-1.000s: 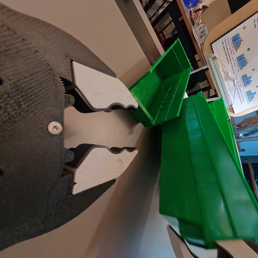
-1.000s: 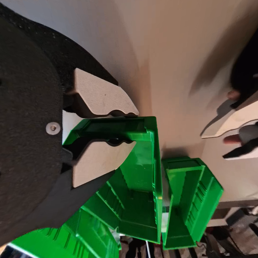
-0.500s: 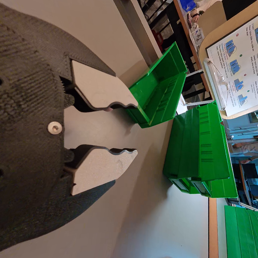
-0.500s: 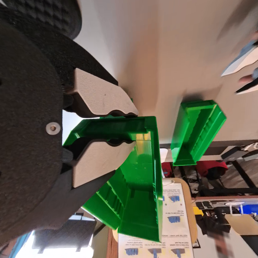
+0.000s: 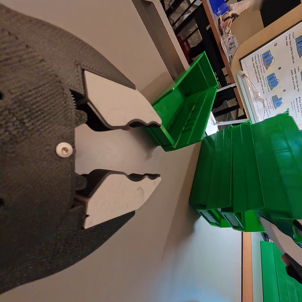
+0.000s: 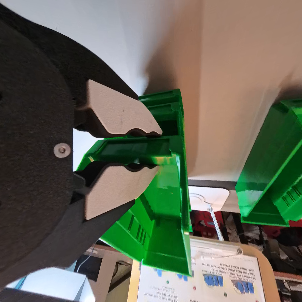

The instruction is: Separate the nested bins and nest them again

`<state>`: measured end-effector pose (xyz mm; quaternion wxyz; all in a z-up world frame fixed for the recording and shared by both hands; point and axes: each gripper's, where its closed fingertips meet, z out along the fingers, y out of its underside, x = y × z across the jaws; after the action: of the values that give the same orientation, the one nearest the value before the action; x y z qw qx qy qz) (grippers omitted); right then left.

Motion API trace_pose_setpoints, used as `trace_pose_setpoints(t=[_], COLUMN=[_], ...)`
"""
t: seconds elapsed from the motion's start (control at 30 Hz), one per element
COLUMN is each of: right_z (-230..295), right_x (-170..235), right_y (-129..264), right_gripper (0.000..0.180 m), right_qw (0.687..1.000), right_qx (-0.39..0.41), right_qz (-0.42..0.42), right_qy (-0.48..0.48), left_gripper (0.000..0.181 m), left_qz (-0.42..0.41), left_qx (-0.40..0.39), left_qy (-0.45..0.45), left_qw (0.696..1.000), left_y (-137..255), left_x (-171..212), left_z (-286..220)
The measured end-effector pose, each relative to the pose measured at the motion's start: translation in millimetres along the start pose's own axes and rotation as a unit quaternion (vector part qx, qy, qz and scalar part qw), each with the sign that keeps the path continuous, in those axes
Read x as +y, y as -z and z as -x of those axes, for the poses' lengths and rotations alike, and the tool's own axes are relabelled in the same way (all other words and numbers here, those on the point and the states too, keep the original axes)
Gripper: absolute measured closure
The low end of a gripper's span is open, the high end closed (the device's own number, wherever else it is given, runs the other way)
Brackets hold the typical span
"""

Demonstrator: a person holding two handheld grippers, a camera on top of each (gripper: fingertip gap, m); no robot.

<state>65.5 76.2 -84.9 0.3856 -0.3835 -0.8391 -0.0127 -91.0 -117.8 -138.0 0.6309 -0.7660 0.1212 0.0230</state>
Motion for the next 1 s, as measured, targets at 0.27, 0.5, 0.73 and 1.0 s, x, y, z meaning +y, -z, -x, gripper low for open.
trace_pose_setpoints(t=[0.27, 0.5, 0.73, 1.0], right_z=[17.7, 27.7, 21.9, 23.1], right_x=[7.4, 4.4, -20.6, -25.5], right_y=[-23.8, -36.0, -20.2, 78.2], right_gripper=[0.150, 0.151, 0.141, 0.125], right_qw=[1.000, 1.000, 0.995, 0.911], right_qx=[-0.018, -0.018, 0.024, 0.142], right_qz=[0.005, -0.007, -0.071, -0.242], right_qy=[0.013, -0.010, -0.065, -0.302], left_gripper=[0.126, 0.126, 0.127, 0.127], left_qz=[0.001, 0.004, 0.004, 0.008], left_qx=[0.000, 0.001, -0.001, -0.009], left_qy=[-0.001, -0.002, -0.001, -0.012], left_qw=[1.000, 1.000, 1.000, 1.000], left_y=[0.1, -0.7, -0.3, -4.0], left_x=[0.4, 1.6, 2.0, 0.4], left_z=[-0.3, -1.0, 0.6, 8.7])
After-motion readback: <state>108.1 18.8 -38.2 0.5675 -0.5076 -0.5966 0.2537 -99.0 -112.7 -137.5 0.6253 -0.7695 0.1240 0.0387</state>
